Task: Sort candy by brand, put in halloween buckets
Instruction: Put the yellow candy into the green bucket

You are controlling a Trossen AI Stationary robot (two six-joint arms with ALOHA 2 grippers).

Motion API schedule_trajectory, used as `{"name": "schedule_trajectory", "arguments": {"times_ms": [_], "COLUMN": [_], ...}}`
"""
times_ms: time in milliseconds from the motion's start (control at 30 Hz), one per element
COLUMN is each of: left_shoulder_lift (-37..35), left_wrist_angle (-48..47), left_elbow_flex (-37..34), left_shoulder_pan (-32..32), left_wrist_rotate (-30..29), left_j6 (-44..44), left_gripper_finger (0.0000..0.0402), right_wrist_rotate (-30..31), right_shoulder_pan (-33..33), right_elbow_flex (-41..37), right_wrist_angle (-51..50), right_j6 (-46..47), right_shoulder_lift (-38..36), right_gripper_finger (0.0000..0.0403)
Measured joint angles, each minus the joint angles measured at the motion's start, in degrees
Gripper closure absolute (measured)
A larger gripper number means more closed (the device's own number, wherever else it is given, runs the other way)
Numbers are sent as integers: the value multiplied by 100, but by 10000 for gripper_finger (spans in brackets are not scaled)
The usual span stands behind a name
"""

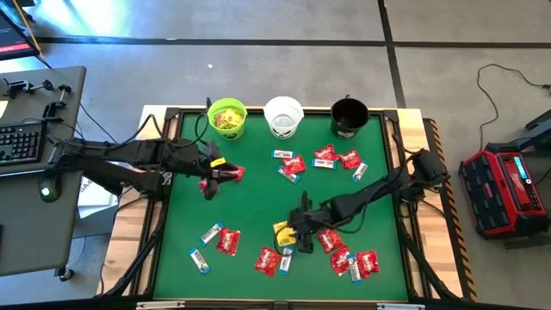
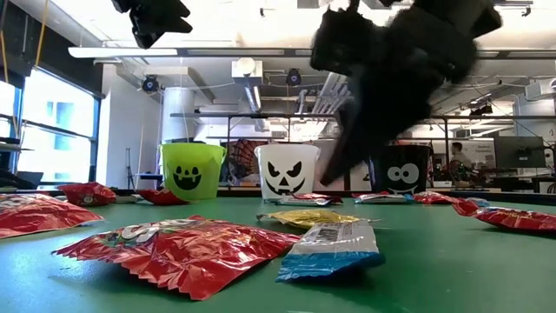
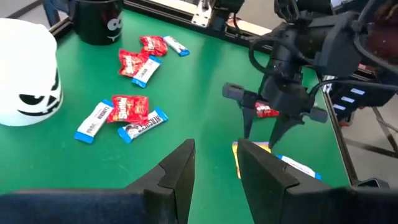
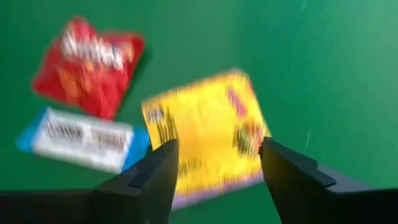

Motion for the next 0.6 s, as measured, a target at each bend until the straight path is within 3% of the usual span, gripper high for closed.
{"name": "schedule_trajectory", "arguments": {"times_ms": [433, 600], "left_shoulder_lift": [47, 46], "left_wrist_angle": [4, 3], "left_elbow_flex": [0, 0], "left_shoulder_pan": [-70, -69], "left_wrist_rotate": [-7, -4], "left_j6": [-5, -45], "left_gripper_finger": [291, 291], "right_wrist_rotate": [38, 44], "right_shoulder_pan": [109, 109], "right_elbow_flex": [7, 11], "right_wrist_angle": [-299, -237], "right_j6": [-294, -278], "right_shoulder_lift": [335, 391], "right_gripper_finger": [172, 205]}}
